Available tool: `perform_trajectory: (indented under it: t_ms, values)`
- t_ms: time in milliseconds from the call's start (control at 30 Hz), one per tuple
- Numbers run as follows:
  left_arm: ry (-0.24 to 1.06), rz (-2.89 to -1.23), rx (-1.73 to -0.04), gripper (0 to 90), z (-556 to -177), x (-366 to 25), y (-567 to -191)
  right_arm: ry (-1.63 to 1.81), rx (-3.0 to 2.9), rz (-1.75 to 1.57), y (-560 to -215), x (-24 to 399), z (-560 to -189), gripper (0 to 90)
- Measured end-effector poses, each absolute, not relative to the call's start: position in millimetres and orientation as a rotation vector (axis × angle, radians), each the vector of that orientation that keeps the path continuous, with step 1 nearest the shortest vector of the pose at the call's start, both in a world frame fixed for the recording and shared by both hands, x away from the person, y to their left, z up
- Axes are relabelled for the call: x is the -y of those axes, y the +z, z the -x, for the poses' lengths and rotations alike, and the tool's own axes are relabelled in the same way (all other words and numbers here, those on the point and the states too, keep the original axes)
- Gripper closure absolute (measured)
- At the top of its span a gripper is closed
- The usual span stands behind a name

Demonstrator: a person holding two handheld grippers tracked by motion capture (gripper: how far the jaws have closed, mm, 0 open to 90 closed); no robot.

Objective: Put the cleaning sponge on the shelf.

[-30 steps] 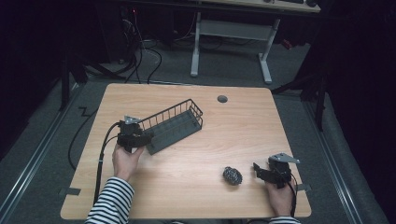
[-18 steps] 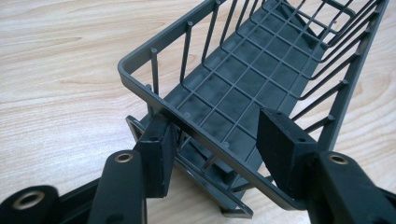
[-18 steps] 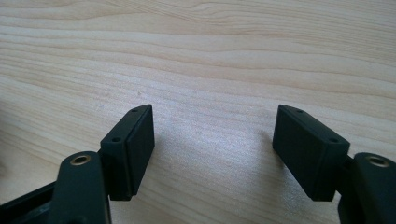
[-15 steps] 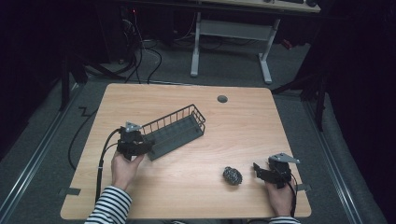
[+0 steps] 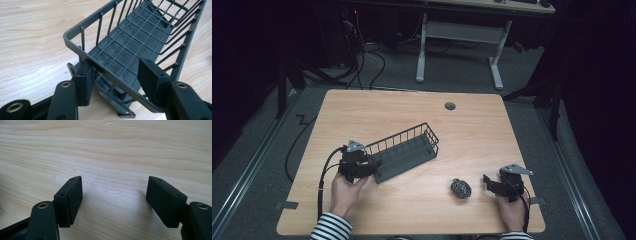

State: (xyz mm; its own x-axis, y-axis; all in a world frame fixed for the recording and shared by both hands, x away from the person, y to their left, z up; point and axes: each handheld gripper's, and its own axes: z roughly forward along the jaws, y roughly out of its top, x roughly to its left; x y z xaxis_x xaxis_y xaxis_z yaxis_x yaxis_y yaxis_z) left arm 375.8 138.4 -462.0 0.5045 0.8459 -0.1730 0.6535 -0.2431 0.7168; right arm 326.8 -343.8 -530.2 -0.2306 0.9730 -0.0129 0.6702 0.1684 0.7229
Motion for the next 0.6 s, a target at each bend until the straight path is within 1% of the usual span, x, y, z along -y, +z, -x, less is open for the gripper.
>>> perform_trajectory:
  t_ms: [67,167,333,400,433,467,600]
  values:
    - [0.319,-1.981,-1.226,47.7,-375.0,-138.5,-462.4,0.83,-1.97,-1.549,-530.2,343.8,-326.8,29.6]
    - [0.324,-1.967,-1.234,43.5,-375.4,-140.0,-462.8,0.83,-1.969,-1.549,-530.2,343.8,-326.8,29.6]
    - [0.331,-1.938,-1.257,41.8,-375.0,-141.4,-462.0,0.831,-1.97,-1.549,-530.2,343.9,-326.8,29.6]
    - [0.32,-1.915,-1.251,35.3,-375.0,-144.7,-459.7,0.833,-1.969,-1.549,-530.3,343.9,-326.9,29.7]
    - [0.325,-1.914,-1.247,29.4,-374.9,-146.2,-457.6,0.833,-1.969,-1.548,-530.3,343.9,-326.9,29.7]
    - [0.322,-1.913,-1.242,27.5,-374.9,-147.0,-456.3,0.833,-1.969,-1.549,-530.3,343.9,-326.9,29.7]
    - [0.352,-1.91,-1.232,25.9,-373.5,-149.0,-450.2,0.833,-1.969,-1.55,-530.2,344.1,-326.9,29.7]
